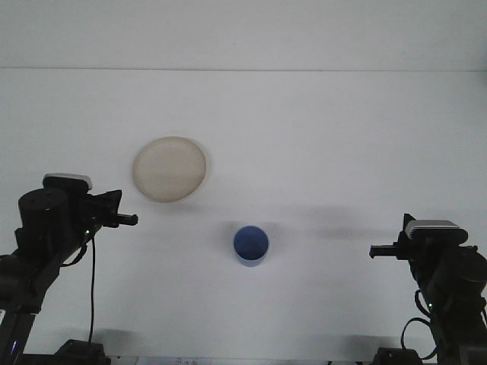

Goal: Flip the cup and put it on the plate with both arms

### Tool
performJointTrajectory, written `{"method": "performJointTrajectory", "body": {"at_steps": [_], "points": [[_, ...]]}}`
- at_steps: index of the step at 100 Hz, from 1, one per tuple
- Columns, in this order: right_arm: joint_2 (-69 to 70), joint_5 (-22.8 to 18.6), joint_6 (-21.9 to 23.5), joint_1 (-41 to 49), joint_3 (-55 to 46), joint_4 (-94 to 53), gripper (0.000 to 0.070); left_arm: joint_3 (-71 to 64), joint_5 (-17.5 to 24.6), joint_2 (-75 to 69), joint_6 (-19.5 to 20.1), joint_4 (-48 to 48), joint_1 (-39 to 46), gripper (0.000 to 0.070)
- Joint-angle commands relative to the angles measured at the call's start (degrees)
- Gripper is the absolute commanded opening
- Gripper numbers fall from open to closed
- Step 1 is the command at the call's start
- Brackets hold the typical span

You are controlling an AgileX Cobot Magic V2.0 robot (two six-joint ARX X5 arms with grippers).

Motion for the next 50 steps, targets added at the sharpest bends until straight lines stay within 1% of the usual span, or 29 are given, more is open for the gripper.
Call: {"method": "performJointTrajectory", "body": {"at_steps": [1, 9, 12, 16, 24, 26, 28, 30, 50], "points": [[0.17, 0.02, 0.74, 0.09, 0.33, 0.59, 0.0, 1.2, 0.85, 1.79, 0.87, 0.2, -0.59, 0.0012], [0.17, 0.02, 0.74, 0.09, 0.33, 0.59, 0.0, 1.2, 2.58, 3.8, 1.03, 0.15, -1.64, 0.0019], [0.17, 0.02, 0.74, 0.09, 0.33, 0.59, 0.0, 1.2, 3.28, 4.76, 1.01, 0.04, -2.12, 0.0045], [0.17, 0.02, 0.74, 0.09, 0.33, 0.57, 0.0, 1.2, 3.58, 5.75, 1.03, -0.28, -2.69, 0.0135], [0.17, 0.02, 0.74, 0.09, 0.33, 0.55, 0.0, 1.2, 3.85, 7.5, 1.03, -1.42, -4.31, 0.0383], [0.17, 0.02, 0.74, 0.09, 0.33, 0.55, 0.0, 1.2, 4.04, 7.91, 1.03, -1.62, -4.87, 0.0427], [0.17, 0.02, 0.74, 0.09, 0.33, 0.55, 0.0, 1.2, 4.31, 8.33, 1.01, -1.81, -5.53, 0.0453], [0.17, 0.02, 0.74, 0.09, 0.33, 0.55, 0.0, 1.22, 4.61, 8.72, 1.03, -1.92, -6.21, 0.0465], [0.17, 0.02, 0.74, 0.09, 0.33, 0.55, 0.0, 4.02, 7.15, 14.29, 1.01, -1.9, -14.62, 0.0463]]}}
